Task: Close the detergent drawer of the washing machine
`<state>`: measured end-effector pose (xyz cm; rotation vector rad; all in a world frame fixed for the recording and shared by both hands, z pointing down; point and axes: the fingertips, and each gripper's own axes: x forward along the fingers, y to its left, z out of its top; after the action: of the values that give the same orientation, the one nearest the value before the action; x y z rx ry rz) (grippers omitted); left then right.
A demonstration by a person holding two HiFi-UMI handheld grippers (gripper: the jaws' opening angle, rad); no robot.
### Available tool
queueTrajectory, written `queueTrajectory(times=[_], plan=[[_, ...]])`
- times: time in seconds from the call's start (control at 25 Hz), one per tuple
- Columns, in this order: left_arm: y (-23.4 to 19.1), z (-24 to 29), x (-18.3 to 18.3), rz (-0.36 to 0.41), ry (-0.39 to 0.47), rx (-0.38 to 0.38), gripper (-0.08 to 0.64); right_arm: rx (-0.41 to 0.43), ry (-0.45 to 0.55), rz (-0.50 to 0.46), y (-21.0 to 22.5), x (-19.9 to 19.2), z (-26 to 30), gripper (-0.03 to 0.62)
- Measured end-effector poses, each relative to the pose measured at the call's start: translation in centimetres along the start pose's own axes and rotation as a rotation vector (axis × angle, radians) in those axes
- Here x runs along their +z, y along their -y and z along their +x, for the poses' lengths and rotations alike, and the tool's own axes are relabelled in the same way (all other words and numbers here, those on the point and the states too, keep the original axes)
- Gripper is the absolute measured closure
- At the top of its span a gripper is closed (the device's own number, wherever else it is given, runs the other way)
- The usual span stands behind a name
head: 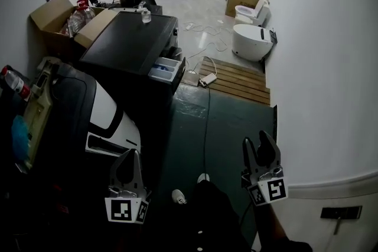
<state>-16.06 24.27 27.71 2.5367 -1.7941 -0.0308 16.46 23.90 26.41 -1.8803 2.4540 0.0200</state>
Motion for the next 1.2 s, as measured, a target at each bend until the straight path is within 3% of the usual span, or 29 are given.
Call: queueTrajectory(times=[0.16,0.4,1.2], plan=[[0.0,1.5,-0.1,0.012,-0.006,-0.007,0.545,0.0,0.002,0.017,0.7,-0.8,1.2,0.391],[0.3,5.1,-0.2,0.024,-0.016,0.028,0.545,0.079,0.021,0.023,2.6,-1.6,5.1,0.391],[2.7,19.1,0.6,0.05,-0.002,0.133,0.545,0.173,0.035,0.063,13.0,-1.3,18.6,0.391]])
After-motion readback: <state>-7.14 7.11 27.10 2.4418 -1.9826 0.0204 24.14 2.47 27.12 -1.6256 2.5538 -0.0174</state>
